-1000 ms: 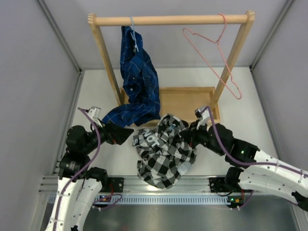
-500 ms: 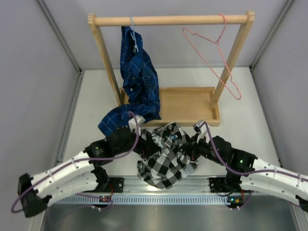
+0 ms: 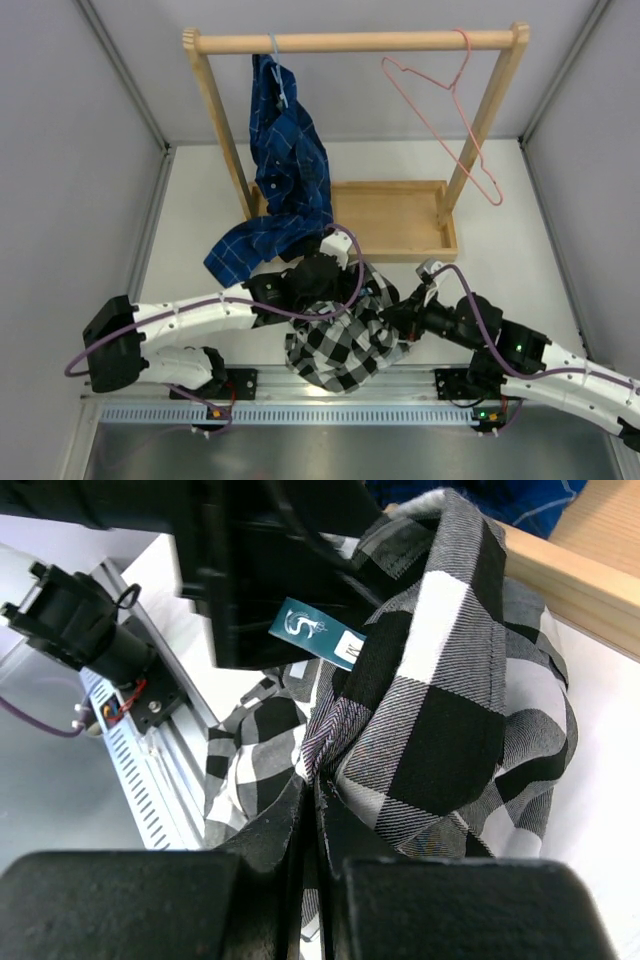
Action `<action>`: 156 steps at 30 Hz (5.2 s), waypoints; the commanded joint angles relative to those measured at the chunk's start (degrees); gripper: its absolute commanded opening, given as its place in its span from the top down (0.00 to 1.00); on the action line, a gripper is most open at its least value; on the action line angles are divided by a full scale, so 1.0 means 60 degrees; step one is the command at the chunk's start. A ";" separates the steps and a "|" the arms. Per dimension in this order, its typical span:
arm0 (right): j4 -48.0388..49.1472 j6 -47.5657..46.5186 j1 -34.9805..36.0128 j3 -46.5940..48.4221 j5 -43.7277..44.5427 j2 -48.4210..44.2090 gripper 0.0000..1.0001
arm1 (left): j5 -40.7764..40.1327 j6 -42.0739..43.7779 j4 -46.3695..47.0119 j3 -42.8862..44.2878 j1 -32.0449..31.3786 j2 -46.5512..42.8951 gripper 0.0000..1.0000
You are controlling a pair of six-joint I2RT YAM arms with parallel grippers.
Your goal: Place the shirt on the hanger
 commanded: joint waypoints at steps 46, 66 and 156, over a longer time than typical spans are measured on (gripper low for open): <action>-0.0257 -0.0602 0.0200 0.0815 0.1816 0.1002 0.58 | 0.0239 -0.0678 -0.1580 0.1211 0.0022 -0.2437 1.00; -0.0560 -0.1334 0.0171 0.1210 0.0670 0.0022 0.40 | 0.0356 -0.0414 -0.1741 0.1138 0.0022 -0.3023 1.00; 0.1417 -0.3957 0.0186 0.4520 0.2064 0.6745 1.00 | 0.1528 -0.0665 -0.2898 0.0727 0.0022 -0.3141 0.59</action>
